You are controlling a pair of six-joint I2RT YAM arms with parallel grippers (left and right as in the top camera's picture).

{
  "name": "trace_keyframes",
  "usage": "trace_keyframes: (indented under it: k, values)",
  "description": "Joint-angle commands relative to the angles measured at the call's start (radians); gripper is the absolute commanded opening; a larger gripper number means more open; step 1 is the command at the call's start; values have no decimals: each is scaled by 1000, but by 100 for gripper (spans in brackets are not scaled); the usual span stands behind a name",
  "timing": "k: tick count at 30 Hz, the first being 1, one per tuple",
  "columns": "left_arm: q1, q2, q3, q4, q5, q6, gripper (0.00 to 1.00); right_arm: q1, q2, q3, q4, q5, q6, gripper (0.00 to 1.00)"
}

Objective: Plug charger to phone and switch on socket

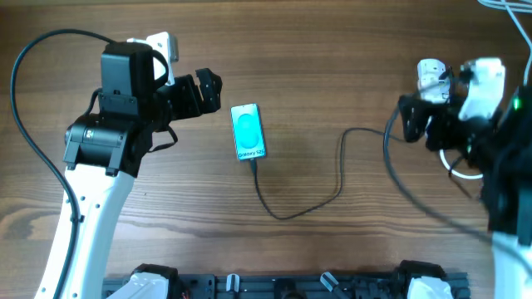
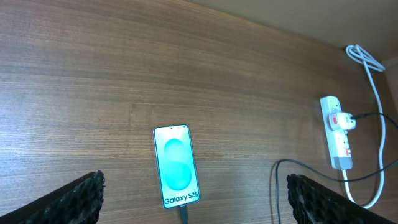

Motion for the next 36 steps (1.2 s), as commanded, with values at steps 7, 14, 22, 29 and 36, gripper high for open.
trace_keyframes:
  k: [7, 14, 22, 29, 36]
  values:
    - [4, -3, 3, 3, -9, 2, 100, 93, -437, -519, 440, 151, -18, 100]
    - [4, -3, 3, 2, -9, 2, 100, 127, -651, -856, 782, 181, -13, 100]
    - [4, -3, 3, 2, -9, 2, 100, 127, -811, -1075, 940, 182, 13, 100]
    - [4, -3, 3, 3, -9, 2, 100, 130, -938, -1186, 938, 186, 11, 100]
    - [4, -3, 3, 3, -9, 2, 100, 131, -946, -1186, 828, 193, 64, 100]
